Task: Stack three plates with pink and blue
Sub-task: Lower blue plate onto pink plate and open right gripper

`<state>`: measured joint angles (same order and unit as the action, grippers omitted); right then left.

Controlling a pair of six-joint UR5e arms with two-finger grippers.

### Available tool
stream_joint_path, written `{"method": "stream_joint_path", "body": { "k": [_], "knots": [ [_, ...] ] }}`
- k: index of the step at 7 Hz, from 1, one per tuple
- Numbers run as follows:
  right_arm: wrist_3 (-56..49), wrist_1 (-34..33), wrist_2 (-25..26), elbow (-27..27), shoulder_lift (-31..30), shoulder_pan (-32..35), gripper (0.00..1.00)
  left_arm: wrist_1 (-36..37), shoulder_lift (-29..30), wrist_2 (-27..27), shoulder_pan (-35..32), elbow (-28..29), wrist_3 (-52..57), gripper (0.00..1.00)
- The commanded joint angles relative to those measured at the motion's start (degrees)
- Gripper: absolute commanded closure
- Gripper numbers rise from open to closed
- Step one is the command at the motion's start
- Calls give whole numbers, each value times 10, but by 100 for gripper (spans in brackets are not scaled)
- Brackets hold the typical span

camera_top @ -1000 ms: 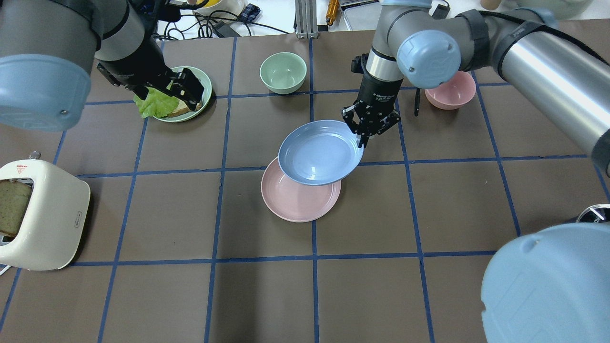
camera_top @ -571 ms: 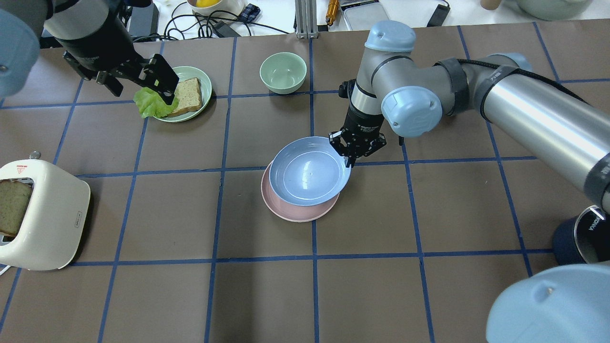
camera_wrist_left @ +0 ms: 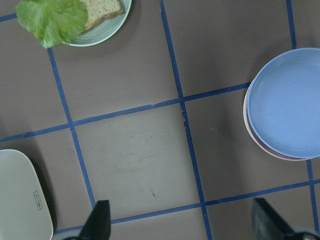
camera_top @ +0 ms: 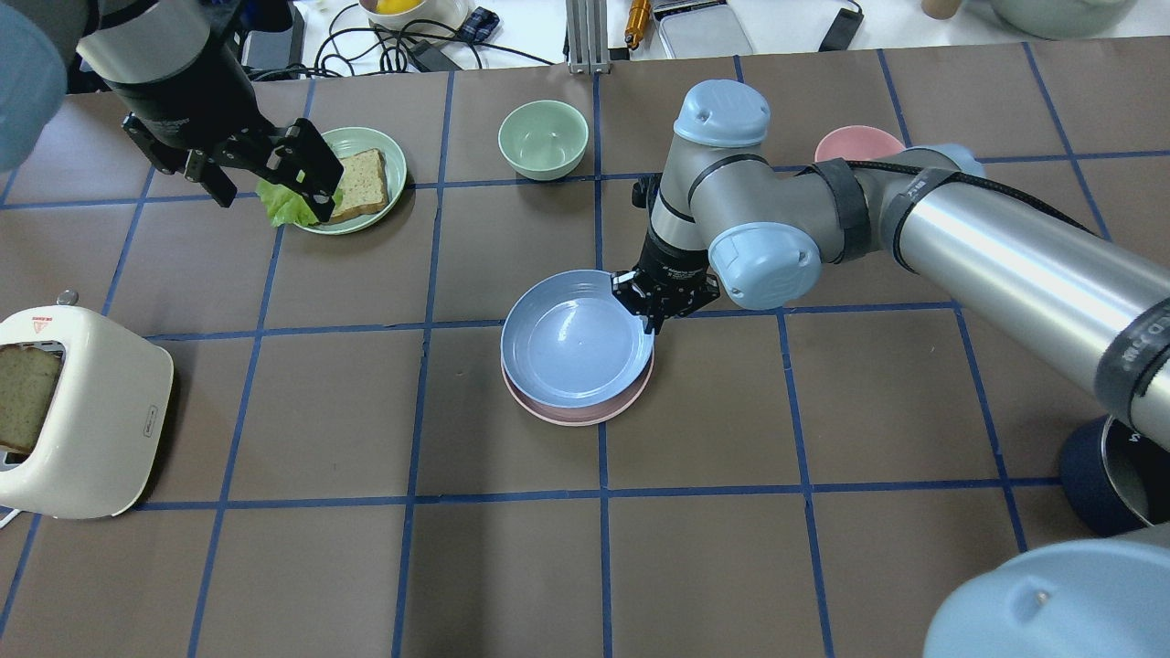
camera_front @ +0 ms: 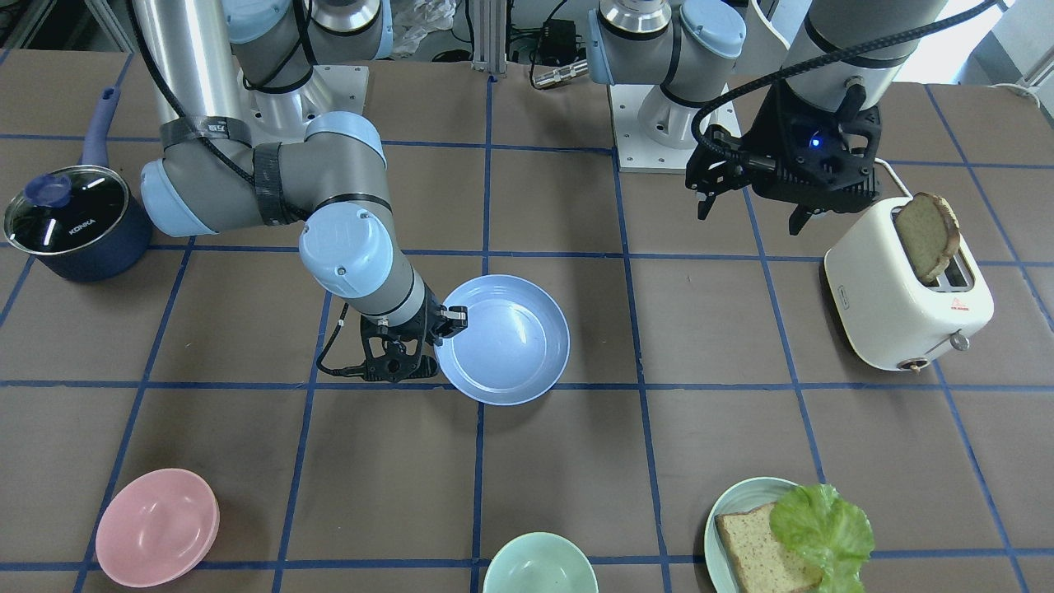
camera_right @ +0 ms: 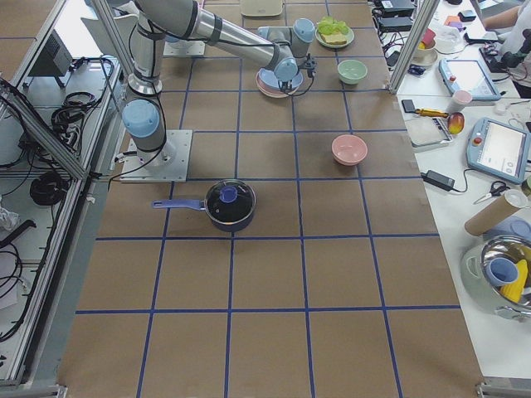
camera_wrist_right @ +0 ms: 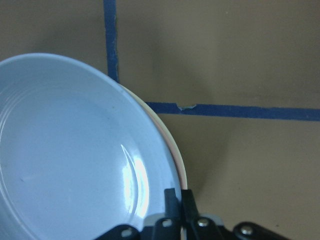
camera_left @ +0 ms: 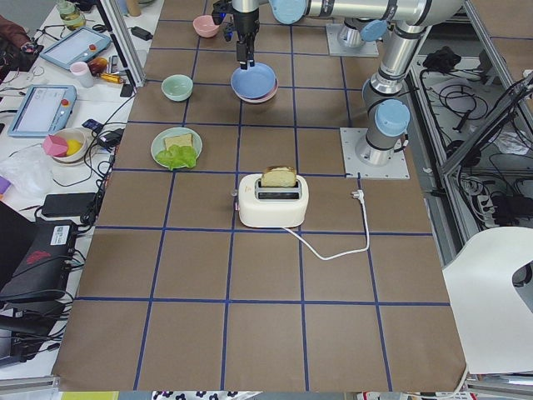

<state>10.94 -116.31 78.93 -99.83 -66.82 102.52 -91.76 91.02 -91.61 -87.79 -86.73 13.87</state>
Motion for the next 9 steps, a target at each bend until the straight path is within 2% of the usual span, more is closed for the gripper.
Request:
{"method": "stream_joint_path", "body": {
  "k": [1, 3, 4, 6, 7, 9],
  "knots": [
    [0, -5, 27, 8, -5, -2, 0, 11, -7, -2, 0, -7, 4, 0],
    [-4, 19, 35, 50, -32, -14, 0, 14, -9, 1, -1, -3, 5, 0],
    [-5, 54, 72, 81, -50, -20, 0, 14, -10, 2, -1, 1, 4, 0],
    [-37, 138, 90, 145, -99, -35, 0, 13, -12, 0, -1, -2, 2, 0],
    [-46, 195, 90, 164, -140, -56, 0, 13, -9, 4, 0, -5, 2, 0],
    [-127, 272, 92, 158, -216, -121, 0, 13, -10, 4, 0, -6, 2, 0]
  ]
}}
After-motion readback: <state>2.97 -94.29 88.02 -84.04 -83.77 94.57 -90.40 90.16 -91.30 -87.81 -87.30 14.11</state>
